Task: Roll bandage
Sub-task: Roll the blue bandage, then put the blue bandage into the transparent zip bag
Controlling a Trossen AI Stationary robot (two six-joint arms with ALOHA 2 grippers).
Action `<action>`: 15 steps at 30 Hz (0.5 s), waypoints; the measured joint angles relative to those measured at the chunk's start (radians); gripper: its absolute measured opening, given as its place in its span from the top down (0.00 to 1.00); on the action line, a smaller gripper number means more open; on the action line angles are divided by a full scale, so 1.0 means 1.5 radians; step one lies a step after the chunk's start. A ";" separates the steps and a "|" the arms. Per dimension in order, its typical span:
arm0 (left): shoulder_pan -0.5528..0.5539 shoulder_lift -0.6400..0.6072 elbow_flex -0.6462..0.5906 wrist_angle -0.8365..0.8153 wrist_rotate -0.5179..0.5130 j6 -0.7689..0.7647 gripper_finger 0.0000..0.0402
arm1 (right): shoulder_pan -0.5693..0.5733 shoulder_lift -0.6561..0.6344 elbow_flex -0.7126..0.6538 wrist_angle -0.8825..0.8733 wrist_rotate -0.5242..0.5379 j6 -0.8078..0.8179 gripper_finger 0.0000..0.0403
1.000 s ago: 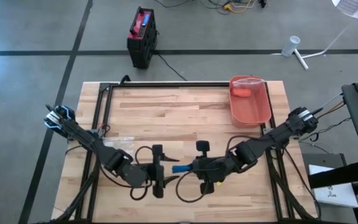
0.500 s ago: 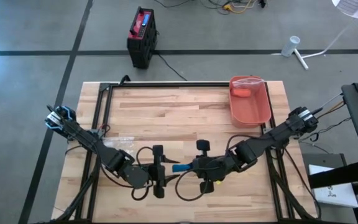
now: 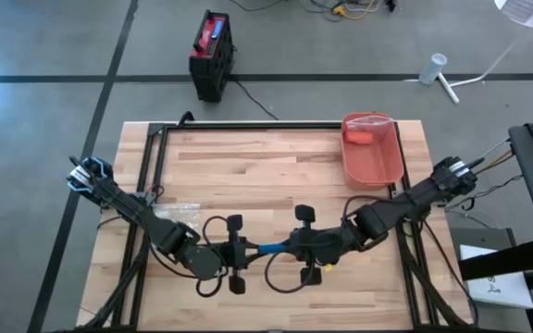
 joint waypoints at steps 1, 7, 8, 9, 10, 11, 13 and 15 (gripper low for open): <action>-0.001 0.000 0.000 0.000 0.000 0.000 0.92 | 0.000 0.000 0.000 0.000 -0.007 0.001 0.92; -0.017 -0.020 0.000 -0.016 -0.001 0.011 0.96 | -0.002 -0.002 0.002 0.011 -0.029 -0.008 0.93; -0.018 -0.025 0.000 -0.023 -0.003 0.011 0.96 | -0.003 -0.003 0.002 0.010 -0.029 -0.012 0.92; -0.021 -0.030 0.000 -0.031 -0.004 0.010 0.95 | -0.003 -0.003 0.003 0.011 -0.028 -0.014 0.92; -0.022 -0.035 0.000 -0.042 -0.003 0.005 0.92 | -0.003 -0.003 0.003 0.011 -0.027 -0.016 0.92; -0.024 -0.039 0.001 -0.058 -0.003 -0.007 0.89 | -0.003 -0.003 0.003 0.008 -0.027 -0.017 0.92; -0.029 -0.051 -0.001 -0.134 -0.002 -0.053 0.81 | -0.003 -0.006 -0.004 -0.033 -0.032 -0.023 0.92; -0.034 -0.059 -0.001 -0.211 0.011 -0.124 0.72 | 0.001 -0.006 -0.008 -0.045 -0.040 -0.022 0.93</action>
